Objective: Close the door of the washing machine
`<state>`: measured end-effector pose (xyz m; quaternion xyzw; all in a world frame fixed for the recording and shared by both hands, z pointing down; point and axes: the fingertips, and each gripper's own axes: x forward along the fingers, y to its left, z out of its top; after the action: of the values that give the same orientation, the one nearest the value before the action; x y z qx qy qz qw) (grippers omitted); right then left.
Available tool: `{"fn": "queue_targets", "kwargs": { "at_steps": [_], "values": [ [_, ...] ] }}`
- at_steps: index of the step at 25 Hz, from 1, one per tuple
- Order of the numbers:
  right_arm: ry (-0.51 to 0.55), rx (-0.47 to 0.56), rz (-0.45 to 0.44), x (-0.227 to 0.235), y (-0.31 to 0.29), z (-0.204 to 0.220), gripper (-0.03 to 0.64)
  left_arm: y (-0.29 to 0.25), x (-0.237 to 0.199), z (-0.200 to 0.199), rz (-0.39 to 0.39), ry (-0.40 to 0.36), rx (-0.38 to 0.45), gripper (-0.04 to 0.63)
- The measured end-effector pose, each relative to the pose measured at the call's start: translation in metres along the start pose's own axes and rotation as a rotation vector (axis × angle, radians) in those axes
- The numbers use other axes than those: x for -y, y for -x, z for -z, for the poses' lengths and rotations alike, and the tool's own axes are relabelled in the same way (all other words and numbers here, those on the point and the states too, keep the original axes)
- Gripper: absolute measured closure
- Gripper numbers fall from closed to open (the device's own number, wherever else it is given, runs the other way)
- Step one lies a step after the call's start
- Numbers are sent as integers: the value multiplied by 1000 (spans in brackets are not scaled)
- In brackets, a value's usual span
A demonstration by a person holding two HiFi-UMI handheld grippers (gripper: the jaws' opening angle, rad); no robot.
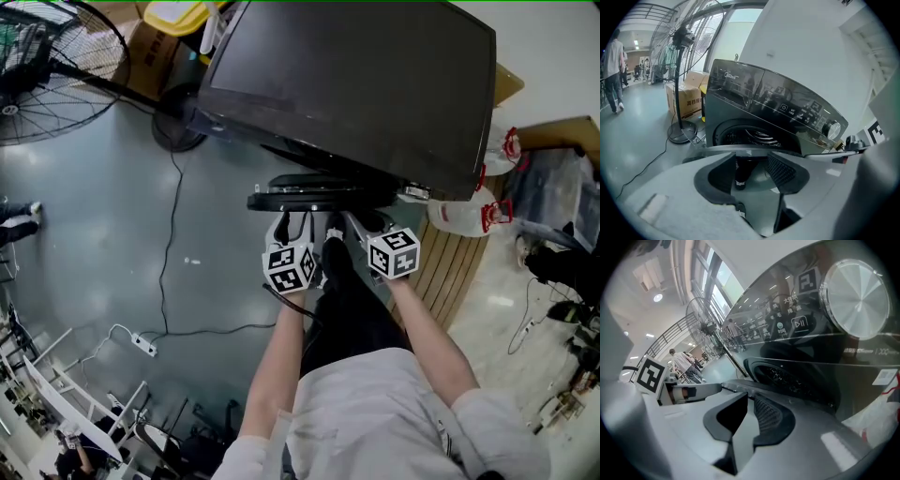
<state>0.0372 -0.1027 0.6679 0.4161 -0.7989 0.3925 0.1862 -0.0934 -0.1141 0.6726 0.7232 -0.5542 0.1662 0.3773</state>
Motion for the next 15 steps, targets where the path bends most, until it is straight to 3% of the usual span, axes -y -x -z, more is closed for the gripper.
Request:
{"fn": "queue_targets", "kwargs": {
  "at_steps": [9, 15],
  "values": [
    [-26, 43, 12, 9, -5, -9, 594, -16, 0, -14, 46, 4, 34, 388],
    [-87, 18, 51, 19, -9, 6, 597, -29, 6, -23, 68, 19, 40, 417]
  ]
}}
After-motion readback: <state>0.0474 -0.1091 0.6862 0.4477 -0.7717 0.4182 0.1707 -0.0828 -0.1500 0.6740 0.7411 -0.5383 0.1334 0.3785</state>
